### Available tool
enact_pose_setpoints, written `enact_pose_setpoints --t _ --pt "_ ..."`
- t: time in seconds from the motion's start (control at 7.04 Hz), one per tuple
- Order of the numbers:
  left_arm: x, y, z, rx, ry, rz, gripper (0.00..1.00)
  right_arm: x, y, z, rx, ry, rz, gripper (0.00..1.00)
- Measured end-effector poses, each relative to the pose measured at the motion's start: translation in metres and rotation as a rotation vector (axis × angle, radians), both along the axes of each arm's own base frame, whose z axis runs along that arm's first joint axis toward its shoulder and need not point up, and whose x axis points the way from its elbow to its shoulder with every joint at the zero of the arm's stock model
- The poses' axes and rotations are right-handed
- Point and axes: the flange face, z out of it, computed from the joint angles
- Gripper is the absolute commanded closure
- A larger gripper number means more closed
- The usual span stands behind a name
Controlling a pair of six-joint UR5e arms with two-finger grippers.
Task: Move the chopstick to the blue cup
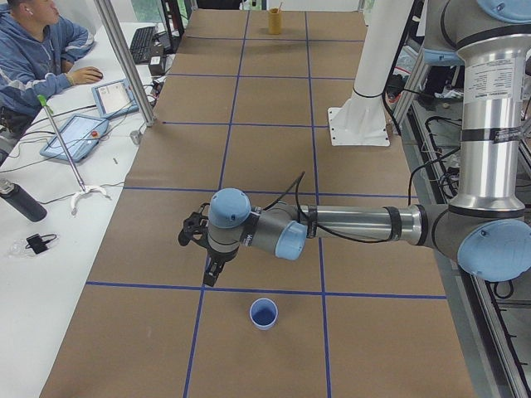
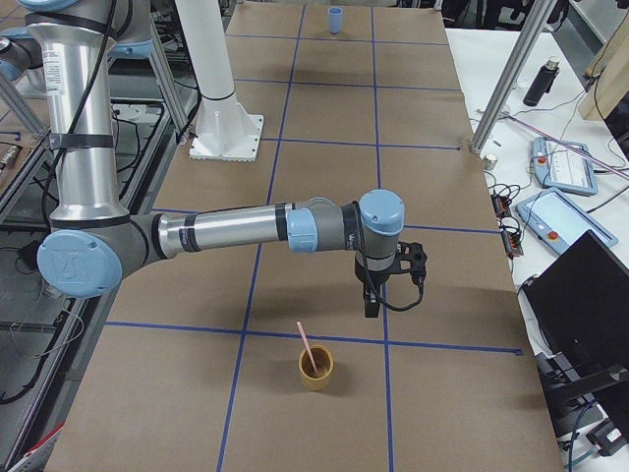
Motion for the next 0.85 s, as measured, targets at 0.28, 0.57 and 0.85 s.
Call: enact_pose_setpoints --t 0.28,0.57,0.85 --pt "0.000 0.006 0.015 -0.012 0.003 -0.011 0.02 -0.002 0.011 -0.001 -0.004 -0.028 -0.003 0.00" --pt "0.000 0.029 0.037 -0.079 0.021 -0.068 0.02 -0.008 0.019 -0.005 0.008 -0.084 -0.016 0.00" --pt "-0.001 0.062 0.086 -0.151 0.020 -0.081 0.02 -0.023 0.019 -0.003 0.098 -0.108 -0.046 0.00"
